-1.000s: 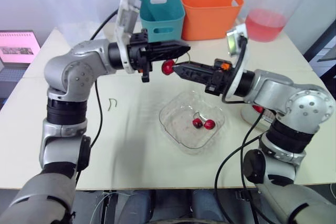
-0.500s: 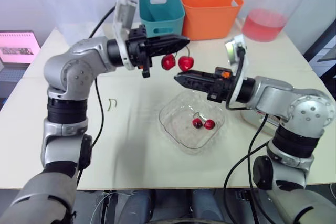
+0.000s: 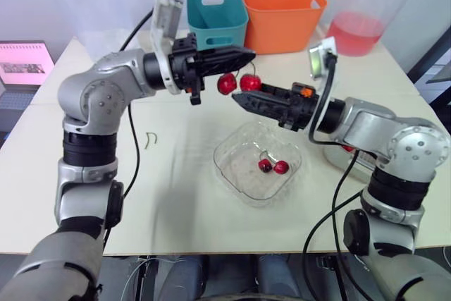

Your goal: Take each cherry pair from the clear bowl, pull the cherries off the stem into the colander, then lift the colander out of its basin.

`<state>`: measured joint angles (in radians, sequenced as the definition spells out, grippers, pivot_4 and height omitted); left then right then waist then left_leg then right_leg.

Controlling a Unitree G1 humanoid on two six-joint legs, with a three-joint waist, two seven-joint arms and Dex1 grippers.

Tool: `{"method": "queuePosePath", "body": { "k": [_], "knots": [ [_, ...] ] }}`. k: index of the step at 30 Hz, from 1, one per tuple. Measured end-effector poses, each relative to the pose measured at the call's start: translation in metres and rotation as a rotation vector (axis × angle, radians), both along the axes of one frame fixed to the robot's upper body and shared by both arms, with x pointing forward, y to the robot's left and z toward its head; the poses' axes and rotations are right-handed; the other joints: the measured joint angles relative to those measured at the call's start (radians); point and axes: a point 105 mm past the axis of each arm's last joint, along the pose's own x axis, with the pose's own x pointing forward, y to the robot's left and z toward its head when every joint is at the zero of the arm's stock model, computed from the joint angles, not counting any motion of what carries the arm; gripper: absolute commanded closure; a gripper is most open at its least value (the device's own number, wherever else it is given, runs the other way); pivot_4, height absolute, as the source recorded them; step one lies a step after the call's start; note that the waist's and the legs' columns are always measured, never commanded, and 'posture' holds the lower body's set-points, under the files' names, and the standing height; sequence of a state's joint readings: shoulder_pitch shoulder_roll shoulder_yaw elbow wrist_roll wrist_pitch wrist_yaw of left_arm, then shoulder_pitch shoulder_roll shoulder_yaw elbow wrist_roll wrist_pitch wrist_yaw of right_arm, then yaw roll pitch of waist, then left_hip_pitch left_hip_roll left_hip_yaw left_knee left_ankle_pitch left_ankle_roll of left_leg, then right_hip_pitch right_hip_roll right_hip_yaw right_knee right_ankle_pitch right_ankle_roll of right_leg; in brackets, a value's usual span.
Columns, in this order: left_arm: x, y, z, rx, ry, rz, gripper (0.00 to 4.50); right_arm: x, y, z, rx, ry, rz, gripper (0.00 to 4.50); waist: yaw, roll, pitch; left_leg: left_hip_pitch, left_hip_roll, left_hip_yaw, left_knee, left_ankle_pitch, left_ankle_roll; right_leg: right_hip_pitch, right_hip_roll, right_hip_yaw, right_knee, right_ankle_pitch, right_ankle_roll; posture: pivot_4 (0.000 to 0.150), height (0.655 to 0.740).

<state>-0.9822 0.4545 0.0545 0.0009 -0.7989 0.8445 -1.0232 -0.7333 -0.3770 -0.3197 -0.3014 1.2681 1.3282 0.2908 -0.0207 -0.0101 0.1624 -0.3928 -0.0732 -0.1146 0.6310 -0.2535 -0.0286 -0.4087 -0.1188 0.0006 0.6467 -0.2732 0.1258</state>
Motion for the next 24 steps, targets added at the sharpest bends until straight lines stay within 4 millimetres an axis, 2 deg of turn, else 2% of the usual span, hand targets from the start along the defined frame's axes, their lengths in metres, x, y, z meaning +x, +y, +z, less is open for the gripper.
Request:
{"method": "queuePosePath", "body": {
  "k": [11, 14, 20, 24],
  "knots": [
    [-0.0021, -0.0007, 0.0011, -0.008, 0.001, -0.015, 4.50, 0.0013, -0.0011, 0.0041, 0.016, 0.001, -0.013, 0.02, 0.000, 0.000, 0.000, 0.000, 0.000, 0.000, 0.000, 0.000, 0.000, 0.000, 0.000, 0.000, 0.000, 0.000, 0.000, 0.150, 0.7400],
    [-0.0021, -0.0008, 0.0010, -0.008, 0.002, -0.015, 4.50, 0.0010, 0.0002, 0.0053, 0.021, -0.002, -0.011, 0.85, 0.000, 0.000, 0.000, 0.000, 0.000, 0.000, 0.000, 0.000, 0.000, 0.000, 0.000, 0.000, 0.000, 0.000, 0.000, 0.150, 0.7400],
    [-0.0013, -0.0002, -0.0023, -0.008, 0.012, -0.012, 4.50, 0.0039, 0.0007, 0.0071, 0.036, -0.003, -0.028, 3.86, 0.000, 0.000, 0.000, 0.000, 0.000, 0.000, 0.000, 0.000, 0.000, 0.000, 0.000, 0.000, 0.000, 0.000, 0.000, 0.150, 0.7400],
    [-0.0011, 0.0002, -0.0028, -0.007, 0.013, -0.010, 4.50, 0.0027, 0.0030, 0.0062, 0.029, 0.001, -0.016, 3.86, 0.000, 0.000, 0.000, 0.000, 0.000, 0.000, 0.000, 0.000, 0.000, 0.000, 0.000, 0.000, 0.000, 0.000, 0.000, 0.150, 0.7400]
  ]
}}
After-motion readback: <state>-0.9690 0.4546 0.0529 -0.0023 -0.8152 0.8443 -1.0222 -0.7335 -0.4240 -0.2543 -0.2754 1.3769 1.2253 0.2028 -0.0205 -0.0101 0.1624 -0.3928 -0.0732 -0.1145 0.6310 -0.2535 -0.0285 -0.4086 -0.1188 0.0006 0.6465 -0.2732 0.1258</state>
